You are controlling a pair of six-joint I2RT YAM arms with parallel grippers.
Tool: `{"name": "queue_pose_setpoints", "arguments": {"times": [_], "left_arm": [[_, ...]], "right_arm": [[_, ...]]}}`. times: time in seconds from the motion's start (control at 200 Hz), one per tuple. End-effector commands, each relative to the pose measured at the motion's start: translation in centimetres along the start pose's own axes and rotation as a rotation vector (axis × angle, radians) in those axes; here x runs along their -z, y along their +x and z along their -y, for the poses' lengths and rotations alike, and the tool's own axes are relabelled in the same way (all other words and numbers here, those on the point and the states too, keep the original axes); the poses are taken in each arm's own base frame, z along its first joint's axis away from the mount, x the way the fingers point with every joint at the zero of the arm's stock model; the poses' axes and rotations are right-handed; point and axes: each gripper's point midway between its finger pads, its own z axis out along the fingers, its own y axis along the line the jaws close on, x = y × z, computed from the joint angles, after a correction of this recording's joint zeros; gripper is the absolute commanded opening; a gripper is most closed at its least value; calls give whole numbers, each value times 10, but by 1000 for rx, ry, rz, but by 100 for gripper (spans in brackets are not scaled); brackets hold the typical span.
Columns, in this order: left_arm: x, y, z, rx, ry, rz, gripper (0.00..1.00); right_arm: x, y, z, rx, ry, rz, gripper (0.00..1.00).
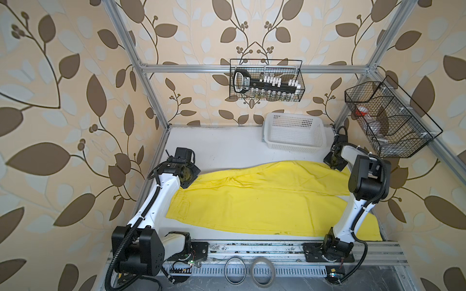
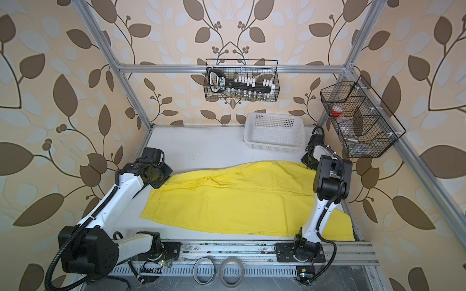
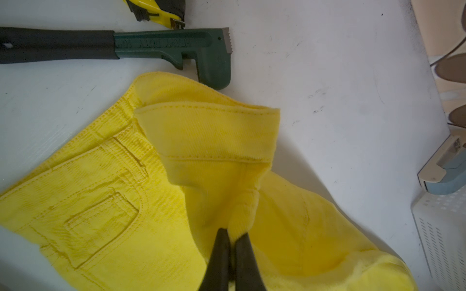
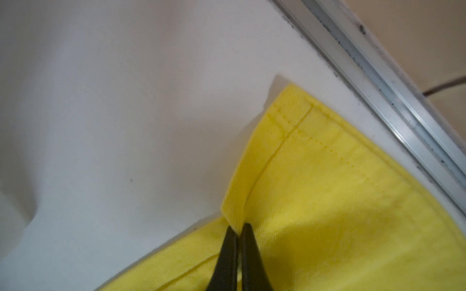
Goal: Fold and stack the trousers
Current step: Fold the trousers at the center of the table.
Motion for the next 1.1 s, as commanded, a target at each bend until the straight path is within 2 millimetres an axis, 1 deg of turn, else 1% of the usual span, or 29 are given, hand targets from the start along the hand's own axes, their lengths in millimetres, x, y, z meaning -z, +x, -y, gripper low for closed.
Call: {"name": "queue_pose_setpoints", "arguments": {"times": [0.0, 0.065, 0.125, 0.18, 0.265, 0.33, 0.395, 0.525, 0.55, 0.555, 0.575, 0.65, 0.765, 0.83, 0.88, 0.95, 1.095], "left_arm": [[6, -3, 5, -25, 14, 10, 0], [10, -5, 4, -31, 12, 19, 0], [12, -6, 5, -38, 16, 26, 0], [14, -7, 6, -39, 20, 31, 0], [16, -9, 9, -39, 27, 34, 0], [20, -11, 11, -41, 34, 42, 0], [25, -14, 12, -47, 34, 57, 0], [34, -19, 11, -59, 29, 83, 0], [35, -20, 11, -63, 28, 89, 0], [36, -21, 12, -63, 30, 91, 0], [37, -22, 11, -63, 26, 97, 0], [44, -28, 8, -66, 9, 130, 0], [56, -38, 0, -63, -31, 186, 0], [61, -41, -5, -58, -48, 212, 0], [64, -43, -8, -49, -54, 227, 0], [69, -43, -12, -43, -59, 244, 0], [75, -43, -16, -25, -52, 260, 0]], "right_arm": [[-1, 9, -4, 19, -7, -44, 0], [7, 3, -4, 5, -29, -14, 0], [20, -6, -7, -4, -55, 17, 0], [34, -14, -11, -16, -87, 47, 0], [58, -22, -16, -39, -142, 88, 0], [76, -26, -14, -60, -172, 123, 0], [88, -24, -11, -85, -215, 128, 0], [105, -16, 0, -121, -262, 139, 0], [113, -19, 0, -125, -280, 157, 0], [110, -15, 1, -125, -276, 148, 0], [111, -10, 3, -128, -283, 143, 0], [122, -4, 7, -148, -315, 153, 0], [134, 11, 14, -172, -348, 154, 0], [140, 22, 22, -188, -349, 155, 0], [142, 29, 35, -220, -335, 162, 0], [148, 33, 59, -267, -301, 196, 0], [169, 39, 110, -390, -197, 283, 0]]}}
